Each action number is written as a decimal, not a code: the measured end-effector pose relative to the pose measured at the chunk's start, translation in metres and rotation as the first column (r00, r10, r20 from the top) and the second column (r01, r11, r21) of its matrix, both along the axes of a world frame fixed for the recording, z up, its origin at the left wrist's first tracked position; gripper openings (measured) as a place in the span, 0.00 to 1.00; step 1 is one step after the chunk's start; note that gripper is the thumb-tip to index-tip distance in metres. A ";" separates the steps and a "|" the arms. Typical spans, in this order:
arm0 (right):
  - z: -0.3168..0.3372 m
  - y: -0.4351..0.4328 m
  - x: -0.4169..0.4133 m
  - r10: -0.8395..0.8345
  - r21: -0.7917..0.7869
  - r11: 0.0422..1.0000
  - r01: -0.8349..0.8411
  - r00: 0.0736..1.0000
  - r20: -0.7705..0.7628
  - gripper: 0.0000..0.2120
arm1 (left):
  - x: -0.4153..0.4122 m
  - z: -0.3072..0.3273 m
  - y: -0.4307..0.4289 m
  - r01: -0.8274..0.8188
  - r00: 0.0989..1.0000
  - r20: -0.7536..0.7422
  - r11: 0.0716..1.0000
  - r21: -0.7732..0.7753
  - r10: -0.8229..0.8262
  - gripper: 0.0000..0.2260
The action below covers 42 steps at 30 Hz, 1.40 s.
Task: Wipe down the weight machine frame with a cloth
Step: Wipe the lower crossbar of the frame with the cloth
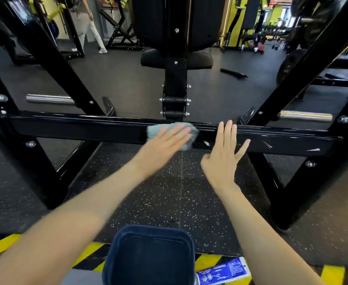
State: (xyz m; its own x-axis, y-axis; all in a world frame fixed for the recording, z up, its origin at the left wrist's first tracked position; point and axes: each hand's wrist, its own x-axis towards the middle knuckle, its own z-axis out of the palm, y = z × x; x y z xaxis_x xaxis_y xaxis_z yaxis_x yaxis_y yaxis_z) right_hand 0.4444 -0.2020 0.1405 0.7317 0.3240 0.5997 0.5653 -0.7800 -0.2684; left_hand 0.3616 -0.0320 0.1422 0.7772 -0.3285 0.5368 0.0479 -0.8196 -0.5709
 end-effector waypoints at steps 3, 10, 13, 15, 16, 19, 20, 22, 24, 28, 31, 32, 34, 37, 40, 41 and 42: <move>-0.003 0.009 -0.005 -0.014 0.000 1.000 0.014 1.000 0.021 0.46 | 0.021 -0.001 -0.037 0.034 0.999 -0.038 0.995 -0.096 -0.037 0.30; -0.001 0.008 0.003 -0.007 0.040 0.999 0.005 0.998 0.067 0.40 | -0.035 -0.003 0.030 -0.114 0.942 0.217 0.854 -0.508 0.255 0.19; 0.001 0.008 0.005 -0.010 0.066 0.998 0.002 0.994 0.112 0.37 | 0.000 0.015 -0.002 -0.051 0.919 0.231 0.678 -0.733 0.319 0.15; 0.000 0.007 0.007 -0.013 0.076 0.997 0.004 0.992 0.124 0.38 | 0.025 0.029 -0.034 0.008 0.911 0.250 0.592 -0.806 0.327 0.10; -0.001 0.007 0.007 -0.013 0.082 0.997 0.003 0.992 0.123 0.39 | 0.035 0.031 -0.048 0.040 0.912 0.263 0.569 -0.821 0.314 0.08; -0.006 0.005 0.010 -0.020 0.112 0.994 0.006 0.993 0.116 0.43 | 0.058 0.025 -0.078 0.134 0.942 0.276 0.542 -0.830 0.190 0.10; -0.008 0.004 0.011 -0.026 0.127 0.992 0.011 0.993 0.116 0.41 | 0.063 0.022 -0.085 0.163 0.953 0.273 0.534 -0.829 0.133 0.13; -0.013 0.003 0.011 -0.042 0.164 0.986 0.024 0.993 0.108 0.33 | 0.066 0.018 -0.093 0.214 0.965 0.261 0.497 -0.841 0.026 0.17; -0.019 0.002 0.008 -0.055 0.167 0.985 0.041 0.995 0.084 0.29 | 0.063 0.016 -0.095 0.273 0.960 0.269 0.451 -0.850 -0.075 0.16; -0.030 -0.005 0.000 -0.049 0.154 0.987 0.035 0.995 0.090 0.38 | 0.039 0.032 -0.103 0.203 0.971 0.177 0.165 -0.965 -0.160 0.12; -0.033 -0.011 -0.006 -0.055 0.173 0.984 0.031 0.989 0.138 0.37 | 0.010 0.043 -0.096 0.033 0.997 0.042 -0.140 -0.990 -0.063 0.12; -0.032 -0.011 -0.008 -0.057 0.173 0.984 0.034 0.990 0.131 0.39 | -0.001 0.041 -0.088 0.001 1.000 0.002 -0.249 -0.969 -0.003 0.12; -0.032 -0.008 -0.009 -0.043 0.175 0.984 0.024 0.994 0.102 0.42 | -0.022 0.036 -0.071 0.056 0.990 -0.011 -0.473 -0.879 0.139 0.10; -0.032 -0.001 -0.010 -0.028 0.164 0.986 0.014 0.996 0.087 0.43 | -0.037 0.025 -0.041 0.457 0.797 0.223 -0.318 -0.831 0.562 0.09; -0.034 0.005 -0.011 -0.008 0.156 0.988 -0.002 0.998 0.065 0.42 | -0.035 0.018 -0.025 0.553 0.516 0.407 0.070 -0.830 0.754 0.08; -0.035 0.007 -0.011 0.000 0.167 0.986 -0.010 0.998 0.055 0.42 | -0.031 0.015 -0.025 0.531 0.519 0.400 0.081 -0.843 0.756 0.09; -0.035 0.008 -0.011 0.003 0.183 0.983 -0.014 0.998 0.056 0.41 | -0.025 0.012 -0.026 0.512 0.555 0.371 0.046 -0.858 0.744 0.10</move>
